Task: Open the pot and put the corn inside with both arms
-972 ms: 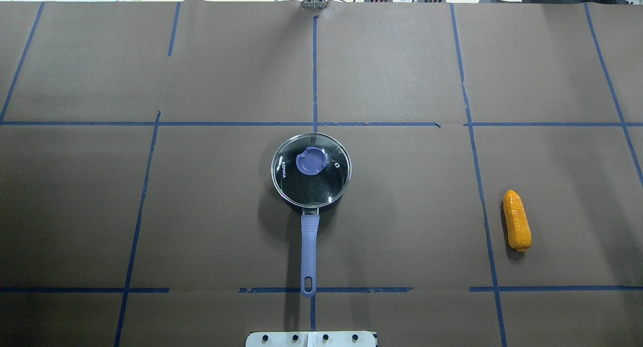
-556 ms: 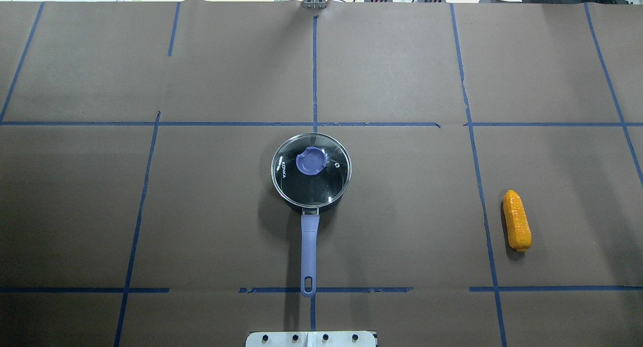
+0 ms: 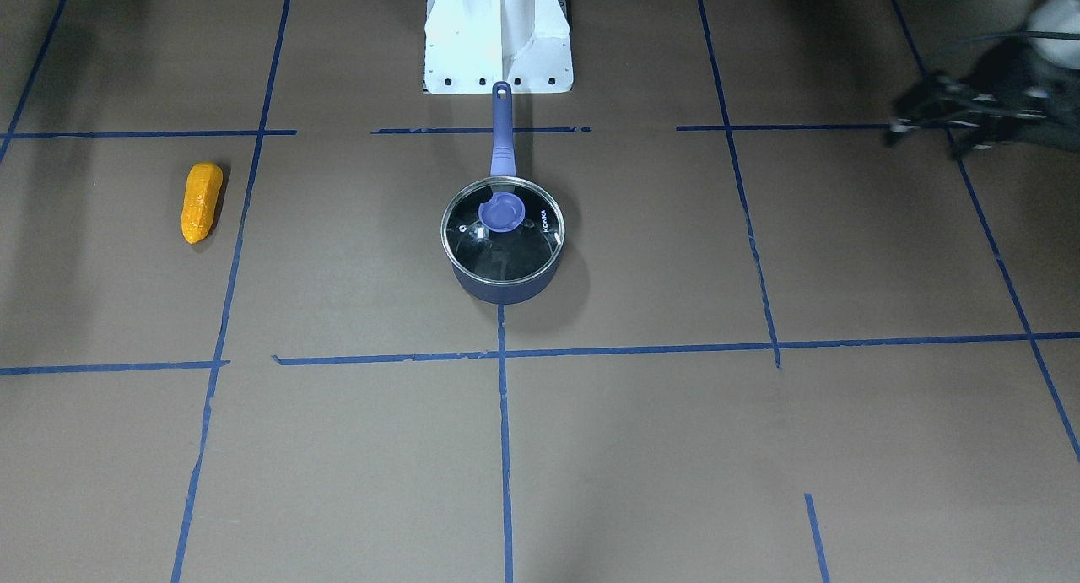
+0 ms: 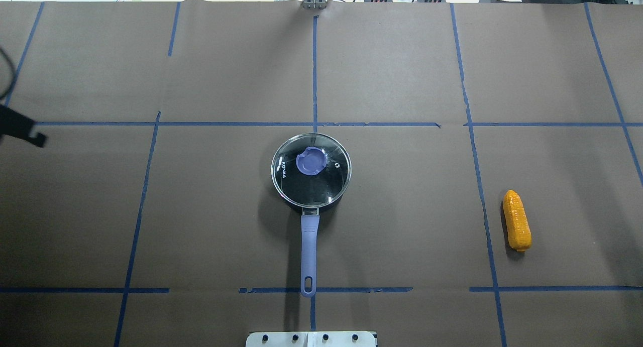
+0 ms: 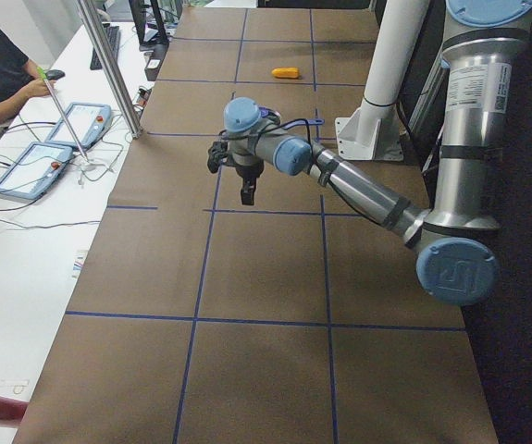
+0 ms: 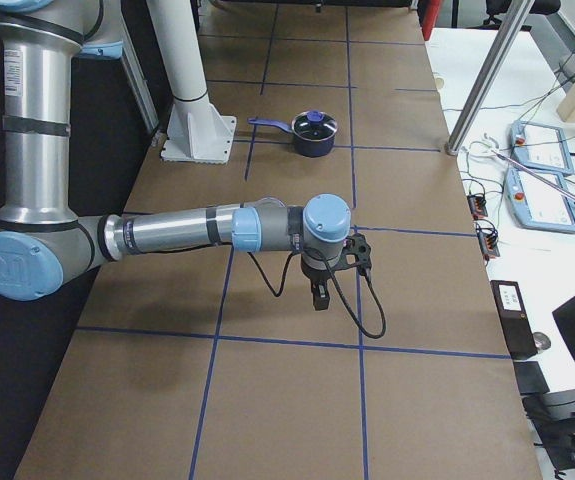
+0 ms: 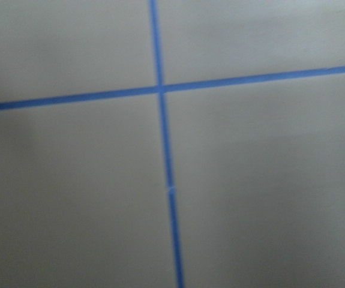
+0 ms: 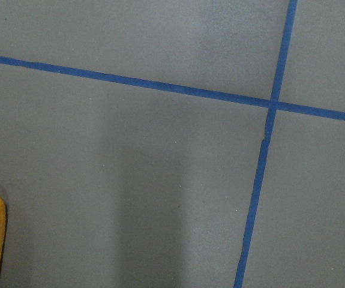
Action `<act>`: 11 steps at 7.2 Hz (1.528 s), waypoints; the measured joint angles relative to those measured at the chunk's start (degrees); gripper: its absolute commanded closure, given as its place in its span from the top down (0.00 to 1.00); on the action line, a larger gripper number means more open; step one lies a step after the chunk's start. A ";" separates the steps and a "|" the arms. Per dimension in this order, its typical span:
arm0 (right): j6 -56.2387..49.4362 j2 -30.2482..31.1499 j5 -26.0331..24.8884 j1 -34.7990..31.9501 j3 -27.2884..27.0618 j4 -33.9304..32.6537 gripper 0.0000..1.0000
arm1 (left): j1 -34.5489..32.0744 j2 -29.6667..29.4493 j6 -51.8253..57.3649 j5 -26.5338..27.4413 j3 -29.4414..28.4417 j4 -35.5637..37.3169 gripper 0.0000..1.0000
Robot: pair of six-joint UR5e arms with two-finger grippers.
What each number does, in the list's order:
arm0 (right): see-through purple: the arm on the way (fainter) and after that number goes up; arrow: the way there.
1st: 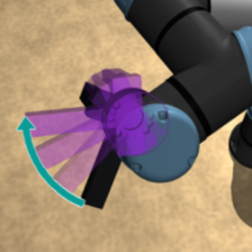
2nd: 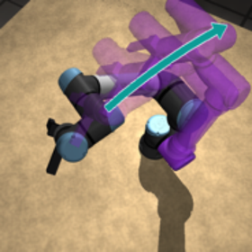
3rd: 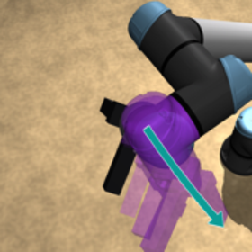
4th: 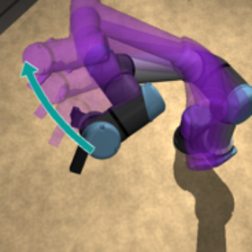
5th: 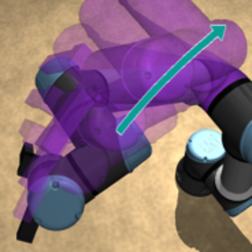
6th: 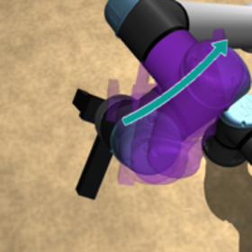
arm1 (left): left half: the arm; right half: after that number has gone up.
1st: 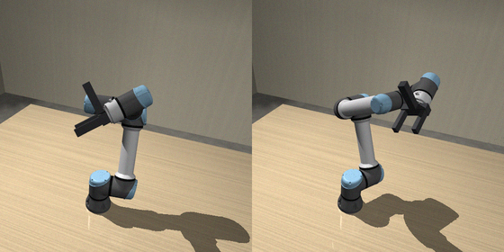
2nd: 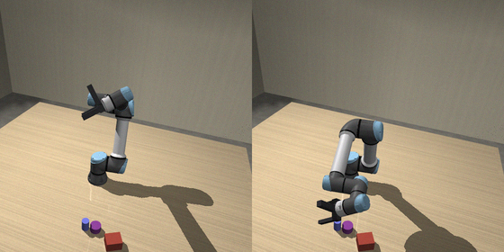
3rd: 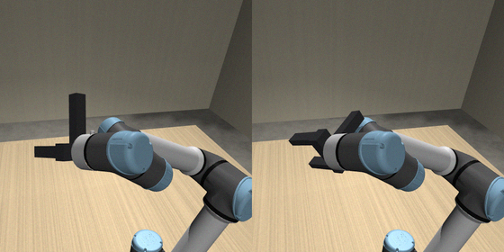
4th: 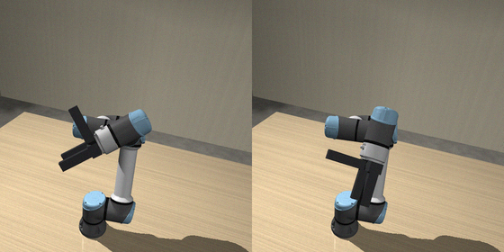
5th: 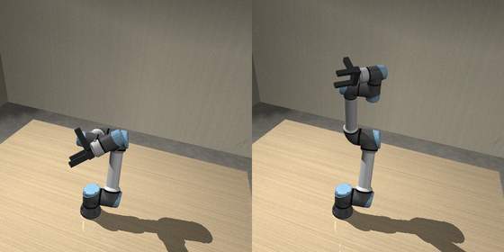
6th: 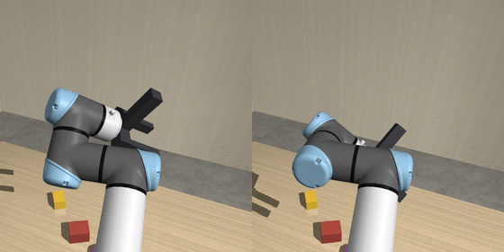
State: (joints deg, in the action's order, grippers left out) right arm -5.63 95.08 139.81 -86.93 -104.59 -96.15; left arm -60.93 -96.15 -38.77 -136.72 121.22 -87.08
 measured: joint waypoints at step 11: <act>0.35 0.07 3.53 1.32 0.12 -0.09 1.00 | 31.24 -45.19 -41.07 31.25 -28.59 2.64 1.00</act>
State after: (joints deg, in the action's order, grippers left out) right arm -5.27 95.15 143.34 -85.61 -104.48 -96.24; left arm -29.68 -141.34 -79.84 -105.48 92.64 -84.45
